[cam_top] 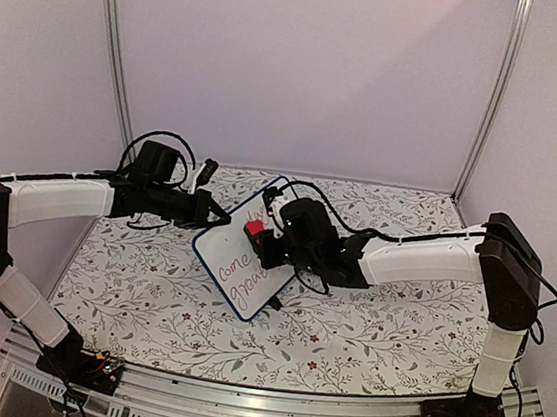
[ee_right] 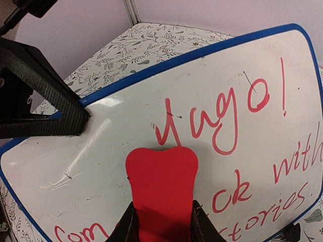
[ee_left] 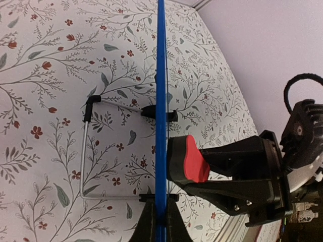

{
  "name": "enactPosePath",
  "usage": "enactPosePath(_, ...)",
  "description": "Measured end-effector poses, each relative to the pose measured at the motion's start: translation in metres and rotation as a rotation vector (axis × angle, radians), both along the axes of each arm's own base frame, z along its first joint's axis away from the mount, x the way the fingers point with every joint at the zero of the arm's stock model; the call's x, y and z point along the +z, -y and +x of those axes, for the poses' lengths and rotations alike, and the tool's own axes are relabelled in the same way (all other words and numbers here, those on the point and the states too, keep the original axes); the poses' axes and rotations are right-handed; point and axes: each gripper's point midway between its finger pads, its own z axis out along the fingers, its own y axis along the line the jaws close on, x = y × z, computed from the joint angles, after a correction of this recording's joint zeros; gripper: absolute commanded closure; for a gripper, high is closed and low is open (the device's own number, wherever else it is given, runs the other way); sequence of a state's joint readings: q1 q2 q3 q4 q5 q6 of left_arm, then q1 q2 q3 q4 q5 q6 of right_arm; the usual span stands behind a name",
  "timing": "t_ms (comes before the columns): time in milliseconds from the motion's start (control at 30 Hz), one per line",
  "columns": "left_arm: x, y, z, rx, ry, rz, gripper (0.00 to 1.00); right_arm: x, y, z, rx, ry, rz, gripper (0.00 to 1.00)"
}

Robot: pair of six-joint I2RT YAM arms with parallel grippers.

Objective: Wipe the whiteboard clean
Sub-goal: Erase the whiteboard on the whiteboard stand.

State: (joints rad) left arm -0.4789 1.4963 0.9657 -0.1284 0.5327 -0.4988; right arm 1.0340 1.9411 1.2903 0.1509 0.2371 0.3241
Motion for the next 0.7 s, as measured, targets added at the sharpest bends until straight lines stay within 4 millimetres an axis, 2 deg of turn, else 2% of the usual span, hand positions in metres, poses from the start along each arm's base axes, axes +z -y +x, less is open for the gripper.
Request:
enactPosePath(467,0.0,0.0,0.0,0.001,0.0,0.001,1.0,0.018,-0.007,0.021,-0.033,0.032,0.007,0.75)
enactPosePath(700,0.0,0.0,0.0,0.001,0.0,0.001,1.0,0.019,-0.007,0.023,-0.034,0.041,0.002,0.76)
